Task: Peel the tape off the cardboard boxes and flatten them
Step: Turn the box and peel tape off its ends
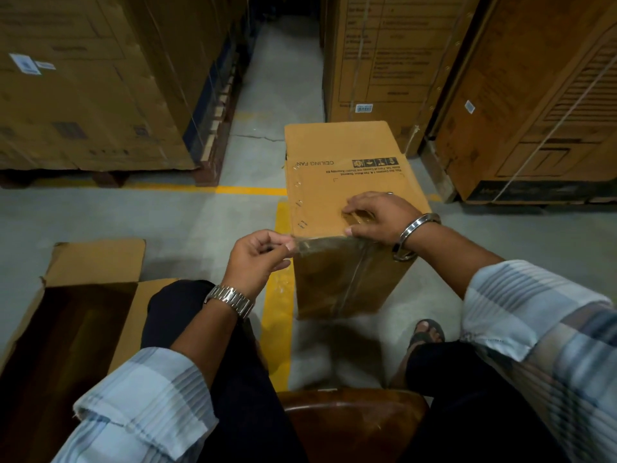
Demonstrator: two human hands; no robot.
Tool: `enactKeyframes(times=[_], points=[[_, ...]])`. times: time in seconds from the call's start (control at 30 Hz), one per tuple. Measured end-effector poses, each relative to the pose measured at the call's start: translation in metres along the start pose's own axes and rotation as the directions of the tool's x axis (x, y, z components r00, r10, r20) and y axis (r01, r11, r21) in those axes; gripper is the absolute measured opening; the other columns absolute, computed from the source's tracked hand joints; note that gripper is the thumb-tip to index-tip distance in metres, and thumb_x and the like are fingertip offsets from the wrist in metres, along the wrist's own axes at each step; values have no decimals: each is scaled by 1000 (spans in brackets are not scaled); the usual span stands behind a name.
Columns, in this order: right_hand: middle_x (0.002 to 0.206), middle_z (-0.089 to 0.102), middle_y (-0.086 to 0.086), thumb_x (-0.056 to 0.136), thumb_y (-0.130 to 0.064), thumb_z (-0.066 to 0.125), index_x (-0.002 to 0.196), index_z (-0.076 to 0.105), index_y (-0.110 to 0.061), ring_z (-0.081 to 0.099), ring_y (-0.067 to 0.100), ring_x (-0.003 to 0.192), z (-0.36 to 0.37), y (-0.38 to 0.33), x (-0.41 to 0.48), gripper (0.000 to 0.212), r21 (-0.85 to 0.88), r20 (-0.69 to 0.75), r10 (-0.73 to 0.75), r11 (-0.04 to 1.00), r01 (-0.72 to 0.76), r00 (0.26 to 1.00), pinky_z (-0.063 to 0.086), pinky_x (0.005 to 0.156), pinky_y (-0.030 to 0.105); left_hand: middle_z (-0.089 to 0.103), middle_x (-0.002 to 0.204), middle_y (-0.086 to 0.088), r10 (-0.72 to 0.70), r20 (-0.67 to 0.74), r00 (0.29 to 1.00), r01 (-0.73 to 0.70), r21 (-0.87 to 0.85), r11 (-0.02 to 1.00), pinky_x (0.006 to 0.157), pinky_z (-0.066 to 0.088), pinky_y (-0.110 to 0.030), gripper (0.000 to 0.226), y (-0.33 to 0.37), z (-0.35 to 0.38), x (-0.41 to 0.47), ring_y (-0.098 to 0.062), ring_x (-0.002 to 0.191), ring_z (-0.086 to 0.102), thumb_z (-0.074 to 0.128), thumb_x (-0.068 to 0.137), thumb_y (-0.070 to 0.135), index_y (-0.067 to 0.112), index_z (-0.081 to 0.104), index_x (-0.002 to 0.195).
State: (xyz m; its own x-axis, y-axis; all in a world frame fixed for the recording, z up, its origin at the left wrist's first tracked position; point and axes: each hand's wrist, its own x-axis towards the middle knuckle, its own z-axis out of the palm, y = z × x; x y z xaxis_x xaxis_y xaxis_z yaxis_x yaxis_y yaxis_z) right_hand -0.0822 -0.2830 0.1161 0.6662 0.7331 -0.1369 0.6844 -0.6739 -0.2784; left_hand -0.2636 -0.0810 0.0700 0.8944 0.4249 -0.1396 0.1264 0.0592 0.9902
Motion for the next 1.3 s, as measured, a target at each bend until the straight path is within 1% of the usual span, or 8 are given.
enactKeyframes(times=[0.2,0.4,0.57,0.7,0.87,1.03,1.17,1.3], points=[[150,51,-4,85,-46,73,134,63,-28,49,19,134,4,2,-3,53,61,-43,43,997,-40,998,39,108,35,73,92,-10,51,66,997,-50,-18,999,82,62,-38,5,8,7,-17,-17,87,70,70,90,4,8,74,91],[115,72,-3,84,-18,79,107,77,-19,65,14,110,4,7,-14,24,666,-94,197,741,-85,976,54,96,32,74,103,-16,28,47,999,-28,-15,1000,91,59,-44,5,12,6,-16,-29,103,70,68,93,9,10,72,93],[68,72,-2,90,-49,67,77,74,-16,67,15,64,-6,-12,-34,35,492,-295,366,850,-188,883,56,61,33,77,96,-14,153,93,984,-154,10,988,88,57,-43,12,28,24,-10,-24,93,71,67,94,8,15,75,95],[79,77,12,94,-55,60,100,71,-2,71,23,58,-8,-48,-53,54,744,371,421,399,-536,828,54,52,29,77,98,-8,209,224,952,-231,74,970,88,59,-41,11,35,43,-7,-32,97,72,70,91,9,13,78,99],[78,75,16,87,-1,71,92,68,-1,71,22,61,0,-53,-53,6,868,384,434,131,-479,815,58,57,31,73,97,5,308,345,887,-403,249,881,86,55,-31,15,32,45,-1,-15,97,69,74,88,19,22,81,101],[89,76,20,84,6,70,92,71,-1,70,20,57,-2,-44,-55,10,879,296,511,185,-440,807,56,53,26,75,108,15,414,263,871,-480,629,611,83,56,-27,36,33,36,1,-2,94,68,67,93,23,32,69,128],[82,73,14,81,9,73,88,71,-5,55,5,37,10,-36,-57,16,866,147,560,326,-380,815,42,37,18,68,125,9,346,462,817,-568,749,341,93,51,-32,42,36,49,21,-14,112,60,66,93,28,29,62,135],[75,76,5,83,-6,78,77,76,-12,62,8,52,11,-13,-67,9,738,14,550,558,-380,835,48,48,21,70,115,8,335,444,831,-548,757,357,96,49,-37,29,30,53,42,-16,108,59,71,88,15,26,73,115]])
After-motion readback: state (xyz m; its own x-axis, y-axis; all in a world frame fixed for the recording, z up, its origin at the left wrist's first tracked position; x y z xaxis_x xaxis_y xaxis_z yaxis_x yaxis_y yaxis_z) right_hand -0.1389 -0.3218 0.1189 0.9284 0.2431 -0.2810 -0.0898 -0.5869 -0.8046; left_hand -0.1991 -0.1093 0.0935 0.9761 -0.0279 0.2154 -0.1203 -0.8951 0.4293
